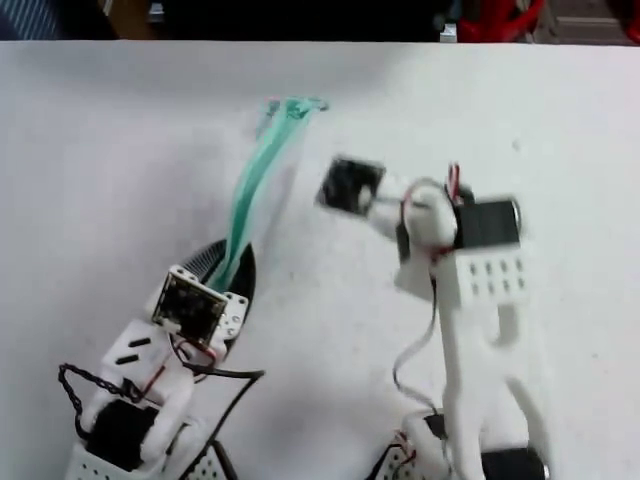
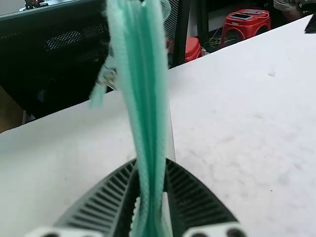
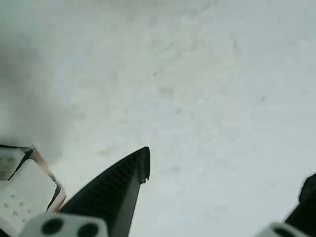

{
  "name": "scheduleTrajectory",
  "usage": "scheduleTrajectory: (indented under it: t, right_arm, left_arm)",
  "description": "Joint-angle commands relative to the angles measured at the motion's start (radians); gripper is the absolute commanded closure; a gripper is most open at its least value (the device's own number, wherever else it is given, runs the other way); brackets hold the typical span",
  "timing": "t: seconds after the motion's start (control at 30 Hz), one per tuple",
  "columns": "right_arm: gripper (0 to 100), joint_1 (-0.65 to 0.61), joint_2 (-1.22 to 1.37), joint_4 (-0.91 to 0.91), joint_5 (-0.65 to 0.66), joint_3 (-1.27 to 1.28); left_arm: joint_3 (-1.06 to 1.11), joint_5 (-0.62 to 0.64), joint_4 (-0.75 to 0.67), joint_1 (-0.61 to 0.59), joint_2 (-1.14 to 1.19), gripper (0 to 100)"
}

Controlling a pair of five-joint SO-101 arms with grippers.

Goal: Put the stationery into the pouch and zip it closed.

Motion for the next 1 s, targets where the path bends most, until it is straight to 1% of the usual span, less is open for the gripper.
scheduleTrajectory:
  t: [0.0, 0.07, 0.17, 0.23, 0.3, 0.43, 0.47, 0.5, 0.57, 0.7, 0.77, 0.83, 0.97]
  right_arm:
    - [55.5, -0.027, -0.189, -0.016, 0.012, -0.002]
    - [55.5, -0.097, -0.242, -0.042, -0.035, -0.038]
    - [55.5, -0.209, -0.249, -0.059, -0.143, -0.132]
    - [56.7, -0.249, -0.219, -0.101, -0.242, -0.203]
    - [64.2, -0.254, -0.165, -0.124, -0.365, -0.301]
    - [89.6, -0.246, -0.024, -0.116, -0.657, -0.532]
    - [92.9, -0.251, 0.015, -0.093, -0.707, -0.582]
    - [93.1, -0.254, 0.056, -0.07, -0.752, -0.624]
    - [88.0, -0.255, 0.147, -0.012, -0.873, -0.7]
    - [68.2, -0.219, 0.268, 0.004, -1.292, -0.738]
    - [59.2, -0.223, 0.282, 0.004, -1.424, -0.735]
    - [56.3, -0.249, 0.283, 0.004, -1.471, -0.74]
    - [56.8, -0.328, 0.294, -0.005, -1.479, -0.741]
  left_arm:
    - [0.011, -0.006, 0.006, -0.002, 0.002, 98]
    - [0.011, -0.006, 0.006, -0.002, 0.002, 98]
    - [0.011, -0.006, 0.008, -0.002, 0.002, 98]
    - [0.012, -0.006, 0.009, 0.015, 0.002, 98]
    - [0.023, -0.014, 0.014, 0.07, 0.002, 98]
    - [0.057, -0.072, 0.006, 0.162, 0.002, 98]
    - [0.06, -0.078, 0.006, 0.174, 0.002, 98]
    - [0.06, -0.077, 0.006, 0.179, 0.002, 98]
    - [0.06, -0.077, 0.006, 0.18, 0.002, 98]
    - [0.058, -0.077, 0.006, 0.176, 0.002, 98]
    - [0.058, -0.078, 0.006, 0.176, 0.002, 98]
    - [0.058, -0.08, 0.006, 0.174, 0.002, 98]
    - [0.058, -0.081, 0.006, 0.176, 0.002, 98]
